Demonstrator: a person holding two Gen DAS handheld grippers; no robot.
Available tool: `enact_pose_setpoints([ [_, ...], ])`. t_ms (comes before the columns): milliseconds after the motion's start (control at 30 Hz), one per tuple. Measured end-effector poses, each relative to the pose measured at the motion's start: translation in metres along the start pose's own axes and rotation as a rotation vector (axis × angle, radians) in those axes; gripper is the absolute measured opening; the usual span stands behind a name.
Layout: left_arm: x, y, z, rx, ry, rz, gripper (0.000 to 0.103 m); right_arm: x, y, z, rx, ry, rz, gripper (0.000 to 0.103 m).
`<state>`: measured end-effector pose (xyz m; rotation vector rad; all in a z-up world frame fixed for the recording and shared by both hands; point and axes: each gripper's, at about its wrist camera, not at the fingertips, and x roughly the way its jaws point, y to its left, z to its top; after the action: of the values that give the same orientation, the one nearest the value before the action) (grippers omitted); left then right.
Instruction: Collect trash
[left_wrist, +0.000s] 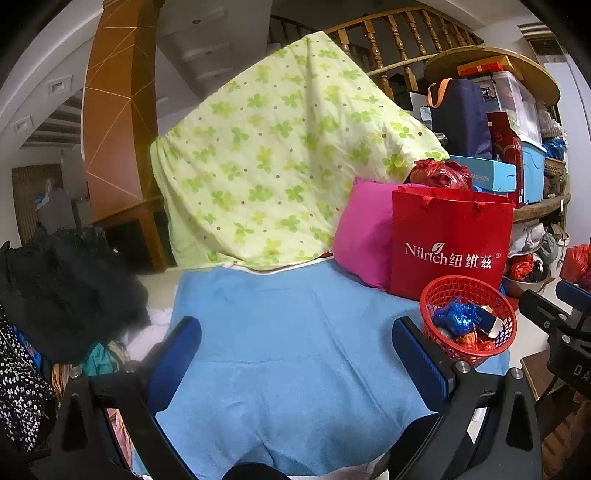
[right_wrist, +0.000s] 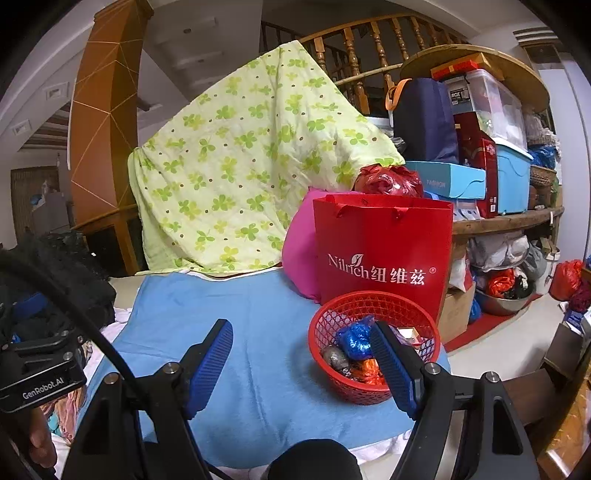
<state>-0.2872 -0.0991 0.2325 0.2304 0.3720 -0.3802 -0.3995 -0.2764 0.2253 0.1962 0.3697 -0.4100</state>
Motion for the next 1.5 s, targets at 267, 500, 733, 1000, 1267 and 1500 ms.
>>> enact_pose_setpoints([
  [267, -0.005, 0.01, -0.002, -0.009, -0.012, 0.003, 0.102, 0.002, 0.007, 0.0, -0.022, -0.001, 0.013, 0.08],
  [500, -0.013, 0.008, -0.001, 0.002, -0.024, -0.008, 0.102, 0.0, 0.006, 0.001, -0.035, -0.017, -0.008, 0.08],
  [733, -0.018, -0.003, 0.0, 0.033, -0.028, -0.034, 0.102, -0.006, -0.002, 0.002, -0.049, -0.038, -0.058, 0.08],
  [1000, -0.021, -0.021, 0.001, 0.059, -0.015, -0.067, 0.102, -0.016, -0.021, 0.001, -0.034, -0.045, -0.096, 0.08],
  [1267, -0.02, -0.04, 0.001, 0.093, 0.006, -0.097, 0.102, -0.022, -0.04, -0.001, -0.007, -0.043, -0.125, 0.08],
  [1500, -0.023, -0.052, 0.002, 0.117, 0.009, -0.112, 0.102, -0.026, -0.053, -0.002, 0.014, -0.04, -0.136, 0.08],
])
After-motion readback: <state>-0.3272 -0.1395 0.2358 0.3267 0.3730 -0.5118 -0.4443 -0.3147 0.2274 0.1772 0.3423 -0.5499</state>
